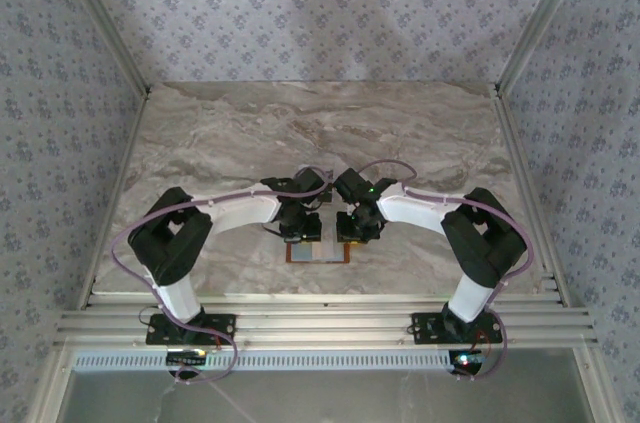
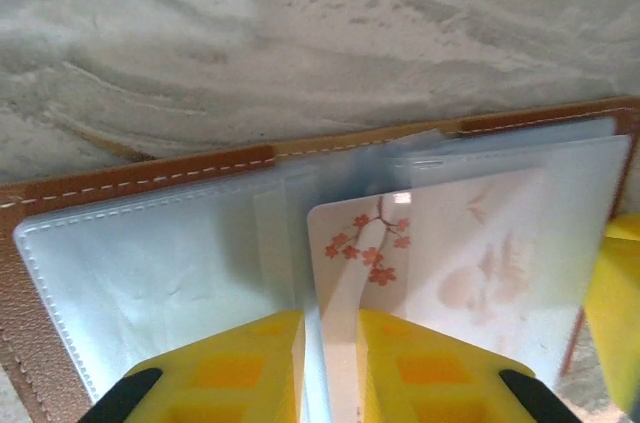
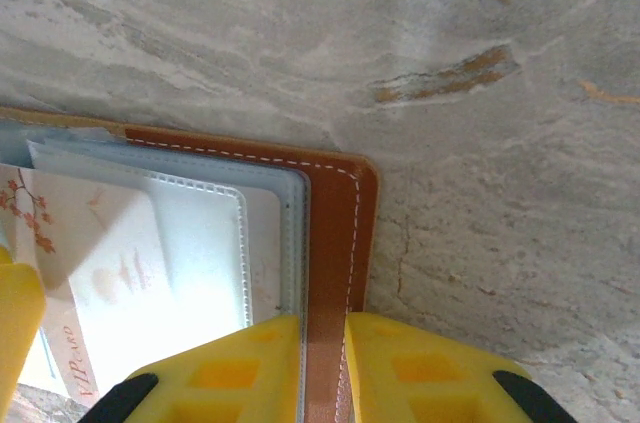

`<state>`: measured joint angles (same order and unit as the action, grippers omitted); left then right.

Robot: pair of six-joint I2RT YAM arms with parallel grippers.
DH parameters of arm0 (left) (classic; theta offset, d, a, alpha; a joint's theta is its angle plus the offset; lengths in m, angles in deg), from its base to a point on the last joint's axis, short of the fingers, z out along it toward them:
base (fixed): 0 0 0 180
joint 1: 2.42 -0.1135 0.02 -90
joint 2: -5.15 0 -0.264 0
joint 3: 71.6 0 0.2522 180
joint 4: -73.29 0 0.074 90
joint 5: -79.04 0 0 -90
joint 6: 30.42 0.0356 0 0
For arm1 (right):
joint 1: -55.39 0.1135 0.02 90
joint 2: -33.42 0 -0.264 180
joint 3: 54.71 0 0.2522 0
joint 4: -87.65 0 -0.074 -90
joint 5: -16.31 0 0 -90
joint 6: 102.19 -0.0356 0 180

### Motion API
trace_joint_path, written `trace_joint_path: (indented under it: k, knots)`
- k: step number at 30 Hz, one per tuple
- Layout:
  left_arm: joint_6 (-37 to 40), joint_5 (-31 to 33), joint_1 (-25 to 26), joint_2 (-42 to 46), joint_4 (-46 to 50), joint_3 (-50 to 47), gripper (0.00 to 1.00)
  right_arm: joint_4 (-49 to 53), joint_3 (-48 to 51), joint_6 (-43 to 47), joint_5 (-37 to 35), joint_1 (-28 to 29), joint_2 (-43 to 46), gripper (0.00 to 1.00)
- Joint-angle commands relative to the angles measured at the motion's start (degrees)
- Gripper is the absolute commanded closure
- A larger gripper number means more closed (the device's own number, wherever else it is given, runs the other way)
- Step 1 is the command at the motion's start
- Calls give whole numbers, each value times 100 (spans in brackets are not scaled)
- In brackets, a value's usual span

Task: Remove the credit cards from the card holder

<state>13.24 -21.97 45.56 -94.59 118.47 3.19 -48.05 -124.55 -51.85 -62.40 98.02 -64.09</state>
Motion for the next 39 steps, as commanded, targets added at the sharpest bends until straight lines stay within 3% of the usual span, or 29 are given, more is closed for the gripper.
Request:
trace_joint_path:
  k: [1, 6, 12, 17, 23, 31, 39]
  knots:
    - [-42, -144, -69, 387, -217, -56, 78, 135, 119, -113, -124, -18, 0, 77]
    - [-363, -779, -281, 417, -989, -436, 74, 213, 56, -129, -157, 5, 150, 74]
    - [-421, -736, -365, 412, -1010, -678, 73, 363, -104, -147, -213, 54, 300, 61]
    - [-501, -789, -402, 507, -1243, -879, 73, 360, -176, -146, -215, 94, 229, 56]
    - [-559, -771, -478, 706, -1344, -1066, 70, 364, -193, -157, -247, 114, 106, 56]
    - [-551, -789, -508, 833, -1349, -1059, 70, 1090, -211, -270, -909, 114, 529, 53]
    - [-630, -1037, -539, 723, -1671, -1143, 71, 157, -215, -187, 31, 141, 379, 52]
